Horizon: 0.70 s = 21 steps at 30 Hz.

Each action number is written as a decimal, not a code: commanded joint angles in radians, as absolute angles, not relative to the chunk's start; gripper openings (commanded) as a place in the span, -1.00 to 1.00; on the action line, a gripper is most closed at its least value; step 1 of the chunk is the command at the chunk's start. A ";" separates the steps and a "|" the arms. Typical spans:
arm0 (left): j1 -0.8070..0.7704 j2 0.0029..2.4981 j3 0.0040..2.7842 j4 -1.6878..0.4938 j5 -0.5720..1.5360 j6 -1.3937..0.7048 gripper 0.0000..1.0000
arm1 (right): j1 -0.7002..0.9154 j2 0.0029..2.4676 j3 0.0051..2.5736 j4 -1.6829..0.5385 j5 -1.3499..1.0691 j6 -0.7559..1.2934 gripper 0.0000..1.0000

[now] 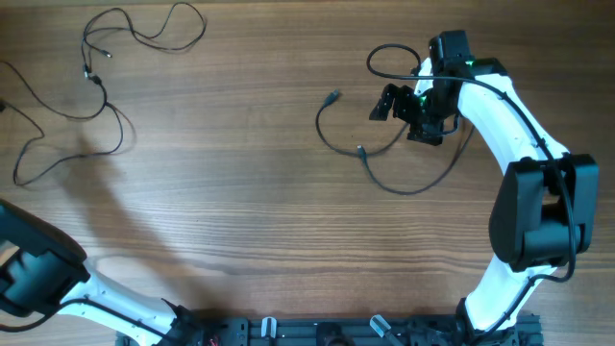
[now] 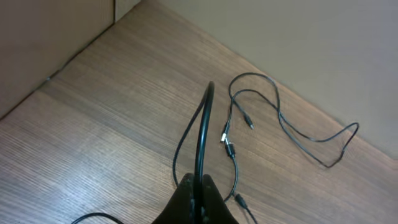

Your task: Untangle cables

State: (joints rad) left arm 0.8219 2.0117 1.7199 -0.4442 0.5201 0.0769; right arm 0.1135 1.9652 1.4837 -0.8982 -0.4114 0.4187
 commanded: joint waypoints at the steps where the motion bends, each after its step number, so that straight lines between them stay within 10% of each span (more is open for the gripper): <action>1: 0.819 2.002 1.718 -0.433 0.366 -0.060 -0.92 | 0.115 1.973 1.490 -0.899 -0.427 0.418 0.99; 5: 0.817 2.019 1.718 -0.438 0.409 -0.095 -0.58 | 0.115 1.973 1.490 -0.899 -0.427 0.418 0.99; 9: 0.778 2.050 1.718 -0.437 0.527 -0.095 1.00 | 0.115 1.973 1.490 -0.899 -0.427 0.418 0.99; 16: 0.687 2.051 1.718 -0.475 0.509 -0.094 1.00 | 0.115 1.973 1.490 -0.894 -0.427 0.418 0.99; 21: 0.674 2.077 1.718 -0.616 0.006 -0.332 1.00 | 0.115 1.973 1.490 -0.883 -0.427 0.417 0.99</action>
